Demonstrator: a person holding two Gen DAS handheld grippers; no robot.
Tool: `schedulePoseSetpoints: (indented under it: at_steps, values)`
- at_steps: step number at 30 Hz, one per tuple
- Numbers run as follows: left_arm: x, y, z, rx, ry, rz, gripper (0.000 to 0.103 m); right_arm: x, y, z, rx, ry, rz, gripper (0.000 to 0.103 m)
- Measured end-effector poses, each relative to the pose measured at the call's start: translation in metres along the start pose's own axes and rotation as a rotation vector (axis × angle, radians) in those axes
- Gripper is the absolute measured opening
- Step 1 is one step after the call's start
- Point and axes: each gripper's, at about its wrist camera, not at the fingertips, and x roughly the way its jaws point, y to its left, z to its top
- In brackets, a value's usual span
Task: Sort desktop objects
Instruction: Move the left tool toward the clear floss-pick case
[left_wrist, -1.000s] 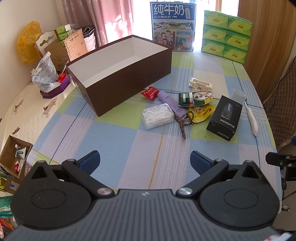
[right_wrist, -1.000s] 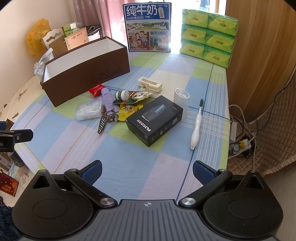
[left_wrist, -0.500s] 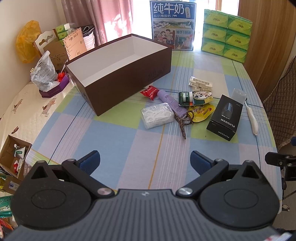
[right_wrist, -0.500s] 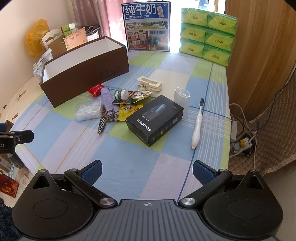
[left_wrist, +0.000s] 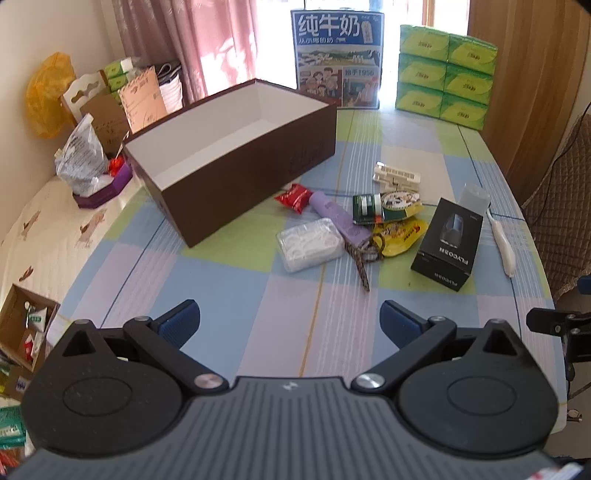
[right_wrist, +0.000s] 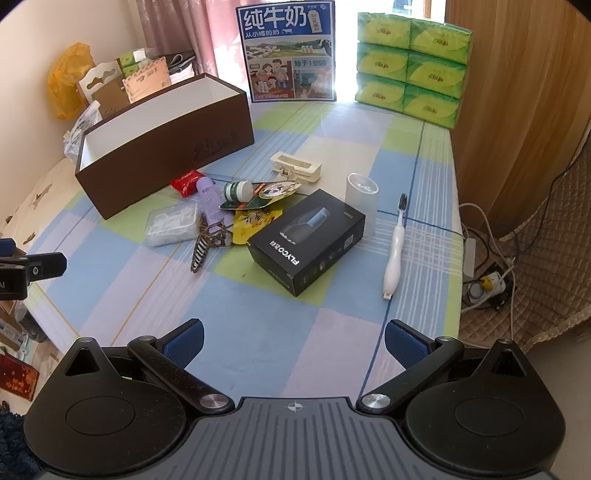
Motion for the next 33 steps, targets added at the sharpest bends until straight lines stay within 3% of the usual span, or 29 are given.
schedulePoseSetpoints:
  at_steps: [11, 17, 33]
  values:
    - [0.032, 0.011, 0.011, 0.046, -0.028, -0.015, 0.102, 0.015, -0.025, 0.005, 0.046, -0.018, -0.021, 0.101]
    - [0.051, 0.016, 0.017, 0.069, -0.033, -0.060, 0.102, 0.024, -0.042, 0.008, 0.093, -0.029, -0.011, 0.101]
    - [0.123, 0.008, 0.036, 0.266, -0.053, -0.193, 0.097, 0.075, -0.081, 0.017, 0.126, -0.056, -0.083, 0.098]
